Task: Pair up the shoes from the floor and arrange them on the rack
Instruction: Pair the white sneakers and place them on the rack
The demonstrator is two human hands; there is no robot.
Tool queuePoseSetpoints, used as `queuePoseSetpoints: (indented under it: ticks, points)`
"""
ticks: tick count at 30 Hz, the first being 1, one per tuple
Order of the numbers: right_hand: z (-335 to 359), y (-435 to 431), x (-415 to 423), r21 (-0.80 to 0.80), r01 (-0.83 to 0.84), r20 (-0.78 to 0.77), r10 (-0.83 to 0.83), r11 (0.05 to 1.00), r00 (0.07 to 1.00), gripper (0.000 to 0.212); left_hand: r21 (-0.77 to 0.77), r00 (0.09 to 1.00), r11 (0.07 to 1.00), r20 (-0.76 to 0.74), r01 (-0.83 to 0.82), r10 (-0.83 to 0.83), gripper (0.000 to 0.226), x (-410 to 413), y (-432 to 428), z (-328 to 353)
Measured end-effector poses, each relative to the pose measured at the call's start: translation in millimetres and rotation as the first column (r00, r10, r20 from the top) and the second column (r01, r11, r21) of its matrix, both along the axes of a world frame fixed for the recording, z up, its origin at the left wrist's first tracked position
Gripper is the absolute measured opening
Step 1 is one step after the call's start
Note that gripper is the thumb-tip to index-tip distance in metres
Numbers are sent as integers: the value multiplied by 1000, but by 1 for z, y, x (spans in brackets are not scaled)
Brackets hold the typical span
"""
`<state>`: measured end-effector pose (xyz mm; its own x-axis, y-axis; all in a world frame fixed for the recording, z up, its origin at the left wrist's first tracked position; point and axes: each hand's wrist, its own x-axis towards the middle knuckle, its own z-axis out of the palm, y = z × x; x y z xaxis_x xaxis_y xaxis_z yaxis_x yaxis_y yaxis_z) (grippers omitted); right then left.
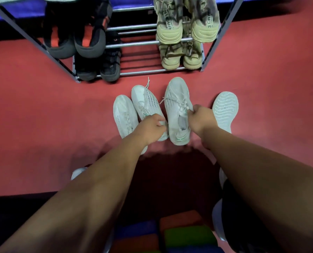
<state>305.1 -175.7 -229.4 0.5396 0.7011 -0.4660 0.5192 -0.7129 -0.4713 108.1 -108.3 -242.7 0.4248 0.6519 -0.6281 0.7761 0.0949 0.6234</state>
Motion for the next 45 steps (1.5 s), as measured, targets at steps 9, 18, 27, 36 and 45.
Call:
queuePoseSetpoints:
  ticks: [9, 18, 27, 36, 45]
  points:
    - [25, 48, -35, 98, 109, -481, -49, 989, 875, 24, -25, 968, 968, 21, -251, 252, 72, -14, 24, 25]
    - [10, 60, -79, -90, -281, -194, 260, 956, 946, 34, -115, 769, 760, -71, -639, 636, 18, -95, 32, 6]
    - [-23, 36, -106, -311, -466, 2, 491, 828, 871, 112, 21, 769, 795, -240, -606, 593, 76, -106, 22, 6]
    - [-27, 44, -114, -358, -407, 49, 453, 840, 890, 117, 102, 874, 946, -362, -308, 323, 150, -117, 8, -11]
    - [-14, 53, -118, -255, -310, 99, 344, 916, 934, 94, 143, 886, 932, -291, -332, 360, 104, -120, 9, -7]
